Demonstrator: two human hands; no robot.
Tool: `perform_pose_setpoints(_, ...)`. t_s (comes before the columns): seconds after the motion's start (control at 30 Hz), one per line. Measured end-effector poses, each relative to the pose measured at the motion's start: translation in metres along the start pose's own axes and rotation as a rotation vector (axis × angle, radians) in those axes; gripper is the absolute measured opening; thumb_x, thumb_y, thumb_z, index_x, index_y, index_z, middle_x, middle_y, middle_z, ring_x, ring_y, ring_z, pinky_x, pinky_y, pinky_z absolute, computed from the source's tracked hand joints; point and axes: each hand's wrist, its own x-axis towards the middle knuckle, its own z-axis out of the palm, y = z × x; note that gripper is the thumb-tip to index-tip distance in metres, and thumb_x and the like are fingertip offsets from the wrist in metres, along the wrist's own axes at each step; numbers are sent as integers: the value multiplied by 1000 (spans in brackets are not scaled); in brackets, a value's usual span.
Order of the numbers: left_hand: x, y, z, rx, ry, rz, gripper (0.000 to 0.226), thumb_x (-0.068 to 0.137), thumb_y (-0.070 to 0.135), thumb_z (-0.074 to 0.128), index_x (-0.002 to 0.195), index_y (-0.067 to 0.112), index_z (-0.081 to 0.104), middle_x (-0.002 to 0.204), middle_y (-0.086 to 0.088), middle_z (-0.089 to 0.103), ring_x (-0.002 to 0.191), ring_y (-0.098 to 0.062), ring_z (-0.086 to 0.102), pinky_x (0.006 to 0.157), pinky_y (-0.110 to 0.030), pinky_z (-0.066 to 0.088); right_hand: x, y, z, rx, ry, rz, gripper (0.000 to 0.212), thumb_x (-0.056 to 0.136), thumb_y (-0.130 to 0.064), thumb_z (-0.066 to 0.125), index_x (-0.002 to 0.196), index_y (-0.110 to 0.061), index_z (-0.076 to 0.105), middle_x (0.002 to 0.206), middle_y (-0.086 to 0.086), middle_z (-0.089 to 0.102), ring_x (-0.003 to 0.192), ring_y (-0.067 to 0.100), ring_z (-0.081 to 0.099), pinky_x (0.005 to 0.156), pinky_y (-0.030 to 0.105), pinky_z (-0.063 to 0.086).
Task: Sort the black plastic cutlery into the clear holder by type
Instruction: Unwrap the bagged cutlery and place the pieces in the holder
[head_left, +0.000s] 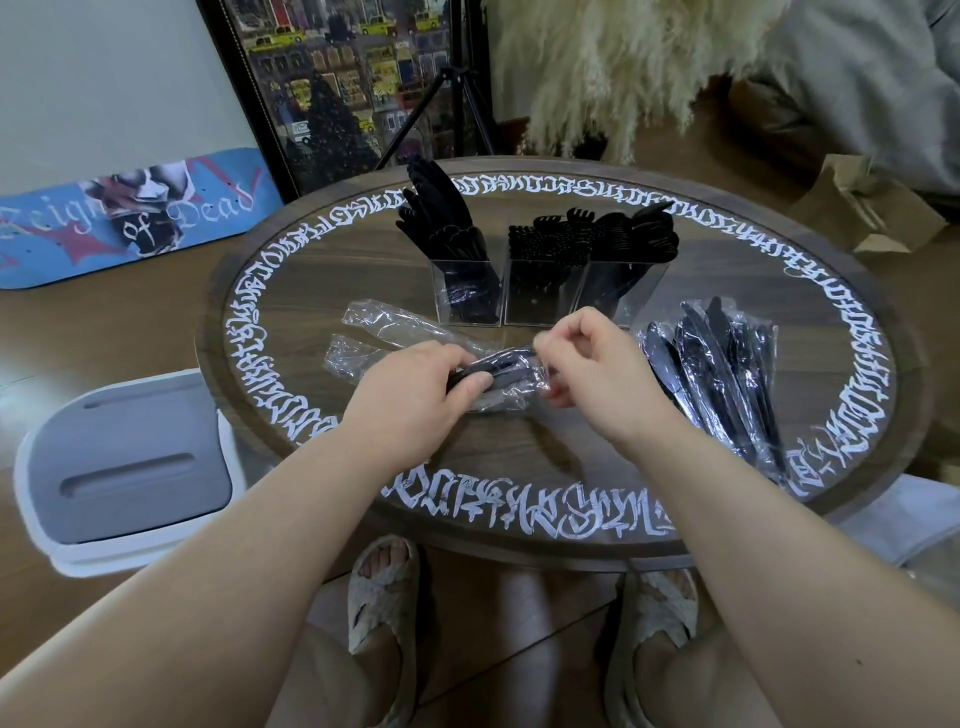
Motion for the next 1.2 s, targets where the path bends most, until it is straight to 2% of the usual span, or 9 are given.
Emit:
perform_pose_setpoints(0.07,0,0,-1,7,19,-17,36,96,46,44,119,24,61,107,3,62,98,-16,56,82,-34,46,2,3,-1,-161,83,-46,14,88,-14,57,86,-26,50,85,-4,60,76,19,64,76,42,53)
perform_pose_setpoints(0.17,0,1,-1,7,32,-30,36,96,45,44,120,23,61,108,3,62,100,-17,56,82,-32,45,4,2,-6,-427,271,-115,22,86,-6,54,91,-26,48,98,-6,52,77,13,56,72,27,38)
perform_pose_setpoints(0.27,1,-1,0,28,35,-44,35,96,45,44,117,23,61,105,4,61,95,-16,55,77,-31,43,-2,-6,-6,-408,441,-386,15,84,-8,59,88,-22,57,92,-7,48,67,0,48,65,13,37)
perform_pose_setpoints(0.33,3,-1,2,46,41,-50,35,96,46,43,115,23,62,101,5,60,89,-13,53,73,-29,41,-9,-9,0,-383,407,-534,10,83,-8,61,87,-17,63,83,-8,53,66,-2,48,64,10,38)
perform_pose_setpoints(0.53,2,2,2,16,73,-47,36,95,46,44,115,23,63,98,4,61,90,-16,55,75,-32,44,-6,-3,7,-487,219,-161,17,93,-17,52,101,-23,66,94,-7,65,85,11,58,82,28,48)
perform_pose_setpoints(0.77,2,2,1,16,49,-31,32,94,46,49,115,25,62,102,6,61,93,-14,55,75,-29,42,0,0,6,-395,104,-70,16,90,-19,61,100,-22,74,96,-9,71,91,11,63,89,31,50)
perform_pose_setpoints(0.9,2,2,2,7,37,-29,30,91,47,53,112,28,63,101,8,62,92,-12,55,75,-28,43,-2,-5,4,-241,76,-66,22,89,-13,62,82,-32,69,85,-13,69,86,11,64,85,30,51)
perform_pose_setpoints(1.07,3,0,2,-9,40,-40,31,89,48,57,112,29,62,95,13,61,86,-8,52,72,-25,39,-1,-4,5,-125,26,-33,11,90,-17,64,96,-22,72,88,-3,72,89,14,65,88,32,51)
perform_pose_setpoints(1.2,1,3,3,-51,52,-2,28,89,44,61,111,27,64,89,13,57,84,-8,52,71,-23,36,0,0,6,-77,17,-9,6,89,-18,65,89,-22,69,80,1,71,70,10,59,72,30,47)
